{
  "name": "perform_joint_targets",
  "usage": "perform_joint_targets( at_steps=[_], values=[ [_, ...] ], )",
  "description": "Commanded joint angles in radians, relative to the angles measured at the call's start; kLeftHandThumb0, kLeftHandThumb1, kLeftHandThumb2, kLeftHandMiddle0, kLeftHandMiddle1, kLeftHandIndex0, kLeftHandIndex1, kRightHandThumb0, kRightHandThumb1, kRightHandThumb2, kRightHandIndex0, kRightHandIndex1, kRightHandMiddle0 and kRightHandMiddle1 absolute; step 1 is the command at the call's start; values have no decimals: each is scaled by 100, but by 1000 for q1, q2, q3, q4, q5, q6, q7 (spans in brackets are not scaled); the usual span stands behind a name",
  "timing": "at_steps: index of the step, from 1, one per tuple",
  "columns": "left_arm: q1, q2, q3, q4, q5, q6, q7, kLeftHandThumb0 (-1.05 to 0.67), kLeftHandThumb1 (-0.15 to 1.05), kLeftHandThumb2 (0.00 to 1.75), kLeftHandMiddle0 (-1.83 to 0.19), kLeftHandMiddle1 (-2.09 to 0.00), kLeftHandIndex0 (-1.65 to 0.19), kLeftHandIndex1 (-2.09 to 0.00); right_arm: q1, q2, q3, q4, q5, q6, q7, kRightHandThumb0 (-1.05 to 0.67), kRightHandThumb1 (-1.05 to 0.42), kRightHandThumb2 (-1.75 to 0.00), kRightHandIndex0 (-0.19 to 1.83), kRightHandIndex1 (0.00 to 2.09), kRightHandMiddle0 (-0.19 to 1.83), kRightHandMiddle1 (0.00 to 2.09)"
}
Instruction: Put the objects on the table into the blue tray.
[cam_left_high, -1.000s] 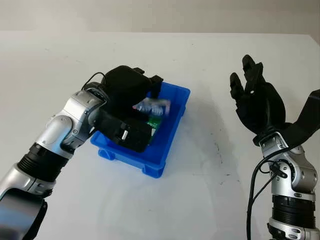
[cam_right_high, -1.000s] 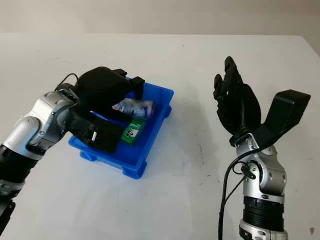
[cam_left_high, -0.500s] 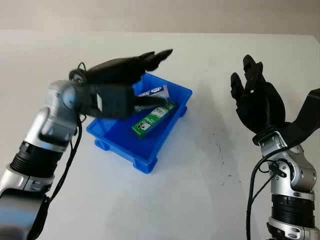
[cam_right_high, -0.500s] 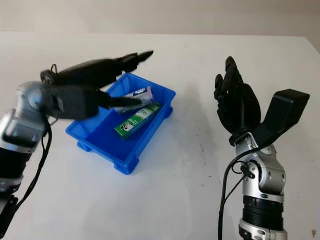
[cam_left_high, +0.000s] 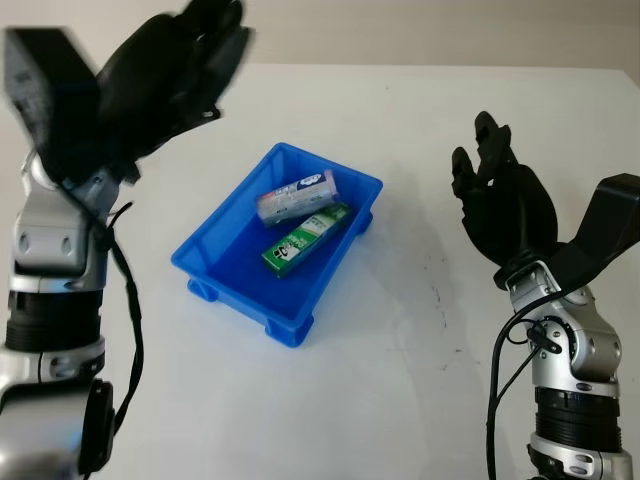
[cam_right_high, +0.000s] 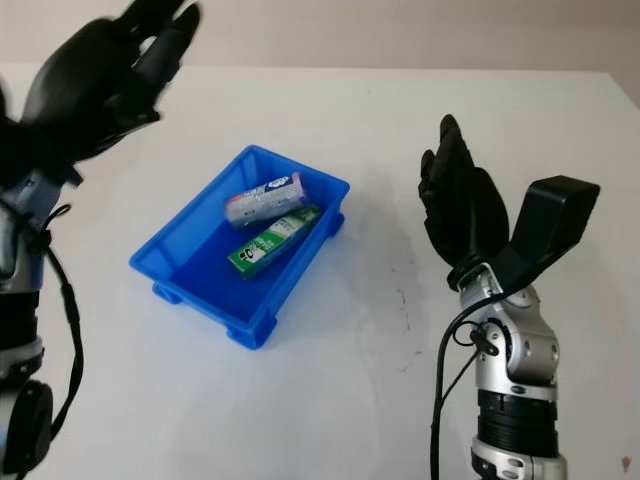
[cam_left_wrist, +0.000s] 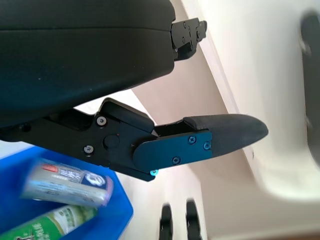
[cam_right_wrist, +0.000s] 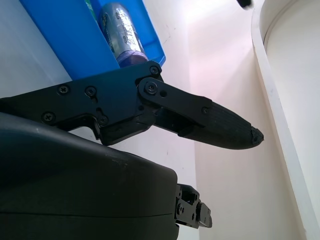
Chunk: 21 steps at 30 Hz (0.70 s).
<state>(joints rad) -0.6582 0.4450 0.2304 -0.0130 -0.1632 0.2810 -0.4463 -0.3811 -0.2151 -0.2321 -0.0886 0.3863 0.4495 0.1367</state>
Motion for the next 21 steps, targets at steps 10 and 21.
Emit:
perform_joint_targets(
  at_steps=[10, 21],
  values=[
    [216, -53, 131, -84, -97, -25, 160, -87, 105, 77, 19, 0, 19, 0, -54, 3, 42, -8, -55, -44, -10, -81, -105, -82, -19, 0, -19, 0],
    [296, -112, 132, 0, -110, -106, 224, -89, 105, 71, 19, 0, 19, 0, -69, -8, 78, 1, -139, -87, 2, -80, -105, -86, -19, 0, -19, 0]
  ],
)
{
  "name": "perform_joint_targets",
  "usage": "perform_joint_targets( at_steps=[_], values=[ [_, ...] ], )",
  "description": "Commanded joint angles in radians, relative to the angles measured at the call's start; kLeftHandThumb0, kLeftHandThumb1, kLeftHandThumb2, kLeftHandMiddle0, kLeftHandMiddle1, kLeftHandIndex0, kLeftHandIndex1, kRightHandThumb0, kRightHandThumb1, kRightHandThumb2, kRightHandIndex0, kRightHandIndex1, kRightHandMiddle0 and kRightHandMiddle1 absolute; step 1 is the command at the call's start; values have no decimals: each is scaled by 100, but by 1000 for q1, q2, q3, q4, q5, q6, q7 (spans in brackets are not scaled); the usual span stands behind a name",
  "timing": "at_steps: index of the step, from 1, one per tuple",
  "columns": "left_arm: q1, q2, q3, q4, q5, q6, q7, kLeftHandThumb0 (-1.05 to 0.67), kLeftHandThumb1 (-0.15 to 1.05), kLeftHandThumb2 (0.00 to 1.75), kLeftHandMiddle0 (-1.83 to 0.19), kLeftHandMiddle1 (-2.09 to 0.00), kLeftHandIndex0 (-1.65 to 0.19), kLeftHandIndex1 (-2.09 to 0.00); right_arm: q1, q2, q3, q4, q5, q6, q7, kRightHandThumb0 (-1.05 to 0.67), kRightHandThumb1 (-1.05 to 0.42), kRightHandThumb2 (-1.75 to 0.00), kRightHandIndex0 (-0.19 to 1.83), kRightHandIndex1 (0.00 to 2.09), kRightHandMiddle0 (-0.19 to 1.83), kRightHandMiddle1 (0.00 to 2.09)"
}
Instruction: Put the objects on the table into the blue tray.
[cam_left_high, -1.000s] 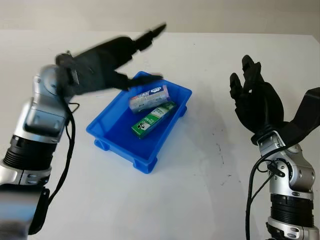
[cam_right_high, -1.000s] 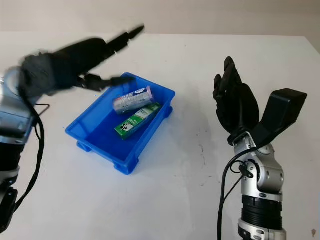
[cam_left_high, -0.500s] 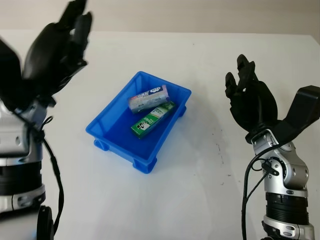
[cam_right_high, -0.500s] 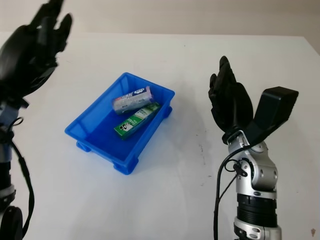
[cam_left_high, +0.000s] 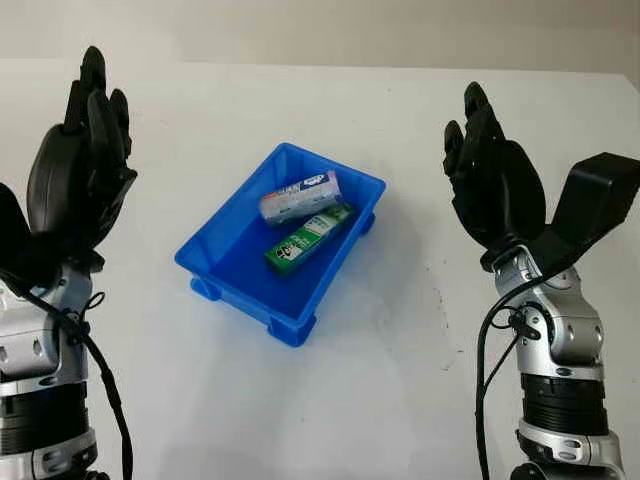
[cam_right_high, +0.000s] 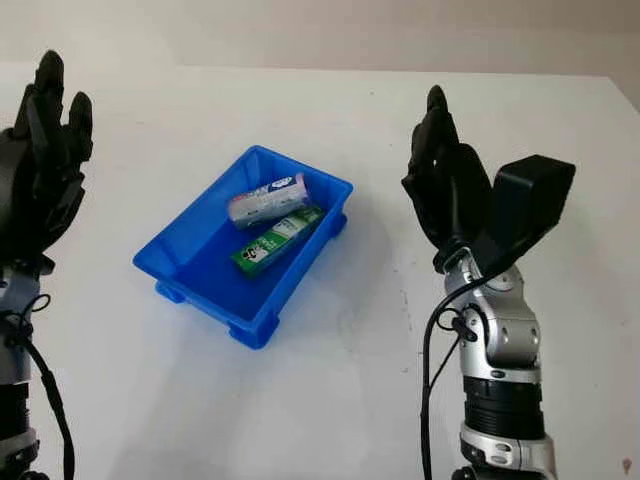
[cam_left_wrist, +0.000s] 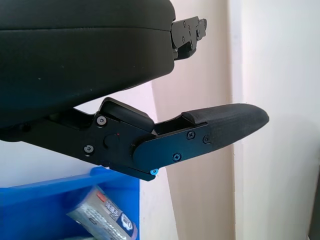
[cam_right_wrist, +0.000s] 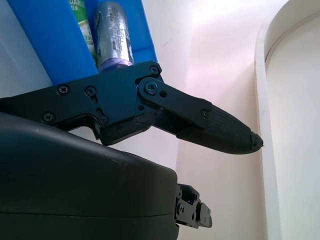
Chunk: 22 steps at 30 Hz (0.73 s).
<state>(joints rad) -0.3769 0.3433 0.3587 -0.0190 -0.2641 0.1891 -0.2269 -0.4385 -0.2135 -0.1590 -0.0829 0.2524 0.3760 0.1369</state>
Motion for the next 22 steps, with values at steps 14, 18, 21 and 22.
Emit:
perform_joint_targets(
  at_steps=[14, 18, 21, 22],
  values=[
    [60, -67, -71, 11, 55, -84, 74, -90, 105, 73, 19, 0, 19, 0, 10, 1, 11, -5, -35, -19, 22, -81, -105, -85, -19, 0, -19, 0],
    [68, -73, -78, -7, 65, -82, 91, -89, 105, 75, 19, 0, 19, 0, 19, 6, 7, -3, -32, -25, 22, -80, -105, -85, -19, 0, -19, 0],
    [75, -74, -79, -20, 64, -74, 101, -88, 105, 75, 19, 0, 19, 0, 27, 6, 4, -11, -28, -22, 22, -80, -105, -85, -19, 0, -19, 0],
    [76, -74, -80, -26, 63, -68, 106, -88, 105, 75, 19, 0, 19, 0, 29, 7, 3, -12, -25, -21, 22, -80, -105, -85, -19, 0, -19, 0]
  ],
)
